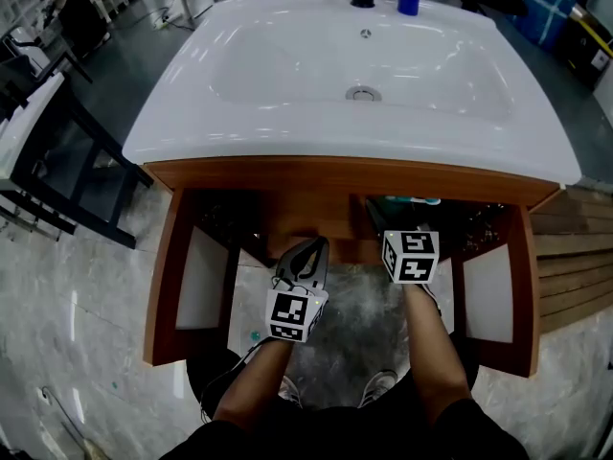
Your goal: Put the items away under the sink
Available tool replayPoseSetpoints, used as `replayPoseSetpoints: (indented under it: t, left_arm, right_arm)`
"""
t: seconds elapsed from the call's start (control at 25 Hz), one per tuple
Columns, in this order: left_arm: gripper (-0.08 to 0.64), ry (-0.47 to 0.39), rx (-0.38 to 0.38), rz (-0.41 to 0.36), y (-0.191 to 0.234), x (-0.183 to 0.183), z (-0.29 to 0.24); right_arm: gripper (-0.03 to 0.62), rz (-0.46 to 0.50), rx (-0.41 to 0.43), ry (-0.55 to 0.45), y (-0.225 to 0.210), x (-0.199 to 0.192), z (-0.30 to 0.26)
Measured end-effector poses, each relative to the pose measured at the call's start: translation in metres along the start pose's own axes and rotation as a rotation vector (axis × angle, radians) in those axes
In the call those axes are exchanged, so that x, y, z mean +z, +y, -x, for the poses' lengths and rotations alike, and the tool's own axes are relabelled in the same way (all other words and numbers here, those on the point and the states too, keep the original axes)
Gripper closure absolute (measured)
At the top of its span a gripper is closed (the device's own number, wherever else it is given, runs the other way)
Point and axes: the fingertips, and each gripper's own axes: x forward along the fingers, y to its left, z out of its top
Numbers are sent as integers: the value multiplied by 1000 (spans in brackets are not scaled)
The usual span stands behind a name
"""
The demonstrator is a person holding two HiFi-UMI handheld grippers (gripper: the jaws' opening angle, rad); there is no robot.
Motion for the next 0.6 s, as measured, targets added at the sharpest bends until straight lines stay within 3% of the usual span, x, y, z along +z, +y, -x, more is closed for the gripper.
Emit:
replayPoseSetpoints:
  t: [0.2,0.36,0.6]
  left_arm:
    - [538,33,-16,48,-2,16,10]
    - [538,91,-34,69,-9,43,27]
    - [538,143,-93,94,-41,130,75]
  right_arm:
    - [181,-20,-20,15,4,0,35]
    - [181,-40,-32,99,8,-5,69]
    - [183,-81,17,222,39,43,148]
